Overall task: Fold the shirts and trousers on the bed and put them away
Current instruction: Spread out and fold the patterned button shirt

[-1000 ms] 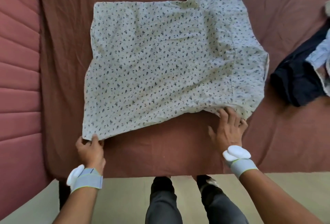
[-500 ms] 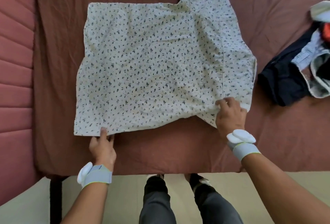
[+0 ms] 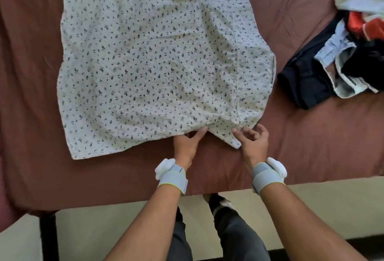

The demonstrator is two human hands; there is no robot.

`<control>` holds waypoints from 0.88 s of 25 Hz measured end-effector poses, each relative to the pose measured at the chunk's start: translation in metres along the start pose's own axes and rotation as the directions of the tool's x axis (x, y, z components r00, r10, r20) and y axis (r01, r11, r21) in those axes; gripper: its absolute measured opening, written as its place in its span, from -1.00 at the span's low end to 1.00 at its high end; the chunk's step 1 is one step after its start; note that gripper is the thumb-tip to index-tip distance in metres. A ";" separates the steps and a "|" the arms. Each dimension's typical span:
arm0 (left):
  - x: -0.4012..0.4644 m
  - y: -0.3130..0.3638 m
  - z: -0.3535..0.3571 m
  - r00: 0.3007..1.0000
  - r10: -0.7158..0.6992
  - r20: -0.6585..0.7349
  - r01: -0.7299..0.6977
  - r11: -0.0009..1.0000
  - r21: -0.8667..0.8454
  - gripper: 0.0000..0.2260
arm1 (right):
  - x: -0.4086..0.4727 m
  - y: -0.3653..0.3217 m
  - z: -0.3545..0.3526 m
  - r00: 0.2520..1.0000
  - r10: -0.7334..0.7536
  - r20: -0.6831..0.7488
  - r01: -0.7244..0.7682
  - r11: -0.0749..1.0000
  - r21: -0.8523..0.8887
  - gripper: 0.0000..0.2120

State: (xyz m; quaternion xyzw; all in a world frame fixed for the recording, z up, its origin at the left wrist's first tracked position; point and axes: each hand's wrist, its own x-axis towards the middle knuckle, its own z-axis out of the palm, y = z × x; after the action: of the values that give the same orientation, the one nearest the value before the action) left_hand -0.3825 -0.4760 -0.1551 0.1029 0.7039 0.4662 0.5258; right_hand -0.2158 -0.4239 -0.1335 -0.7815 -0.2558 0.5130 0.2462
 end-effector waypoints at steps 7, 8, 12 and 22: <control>0.001 0.006 -0.006 0.962 0.273 -0.026 -0.241 0.885 0.399 -0.44 | 0.012 -0.004 -0.008 0.975 0.194 0.106 -0.213 0.955 0.209 -0.50; 0.000 0.006 -0.008 0.945 0.326 -0.030 -0.282 0.856 0.433 -0.48 | 0.008 -0.005 -0.009 0.975 0.148 0.169 -0.181 0.962 0.205 -0.60; 0.001 0.001 -0.014 0.970 0.240 -0.032 -0.200 0.868 0.455 -0.65 | -0.001 -0.002 -0.013 0.926 -0.066 0.372 0.047 0.997 0.058 -0.61; -0.066 -0.022 -0.037 0.768 -0.517 0.378 0.435 0.854 0.285 -0.52 | 0.005 -0.019 -0.079 0.684 0.434 0.587 0.004 0.802 -0.597 -0.56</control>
State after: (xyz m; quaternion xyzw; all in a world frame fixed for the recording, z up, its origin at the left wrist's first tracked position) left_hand -0.3781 -0.5504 -0.1294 0.0706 0.6078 0.2155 0.7610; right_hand -0.1442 -0.4161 -0.0964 -0.5894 -0.3679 0.6984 -0.1719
